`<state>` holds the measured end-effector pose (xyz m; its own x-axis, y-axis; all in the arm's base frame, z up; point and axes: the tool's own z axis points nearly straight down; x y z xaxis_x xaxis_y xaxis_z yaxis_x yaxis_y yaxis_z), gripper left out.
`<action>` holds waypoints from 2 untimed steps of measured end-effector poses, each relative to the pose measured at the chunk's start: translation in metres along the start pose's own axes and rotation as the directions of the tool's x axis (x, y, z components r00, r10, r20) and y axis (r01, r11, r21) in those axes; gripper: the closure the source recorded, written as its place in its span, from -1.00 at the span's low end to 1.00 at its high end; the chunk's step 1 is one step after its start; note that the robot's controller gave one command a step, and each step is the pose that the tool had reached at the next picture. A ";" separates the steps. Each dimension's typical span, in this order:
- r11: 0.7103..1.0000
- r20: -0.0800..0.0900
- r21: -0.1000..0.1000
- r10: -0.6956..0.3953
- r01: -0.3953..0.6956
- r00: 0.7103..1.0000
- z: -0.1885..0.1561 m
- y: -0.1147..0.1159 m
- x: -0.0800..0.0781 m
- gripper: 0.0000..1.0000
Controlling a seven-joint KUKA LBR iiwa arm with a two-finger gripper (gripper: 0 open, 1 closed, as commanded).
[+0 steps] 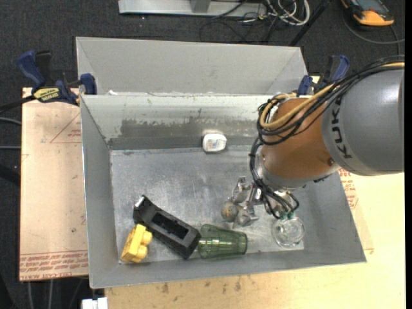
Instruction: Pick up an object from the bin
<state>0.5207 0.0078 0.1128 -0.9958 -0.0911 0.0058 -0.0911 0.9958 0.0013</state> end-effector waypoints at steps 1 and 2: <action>1.000 0.003 0.000 -0.006 0.006 1.000 -0.060 -0.001 0.001 1.00; 1.000 0.022 0.002 -0.014 0.014 1.000 -0.082 -0.002 -0.003 1.00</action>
Offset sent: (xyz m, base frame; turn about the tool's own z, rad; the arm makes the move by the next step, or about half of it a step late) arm -0.0008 -0.0031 0.0056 -0.0292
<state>0.5241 0.0059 0.1948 -0.9943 -0.1049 -0.0165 -0.1049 0.9945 -0.0009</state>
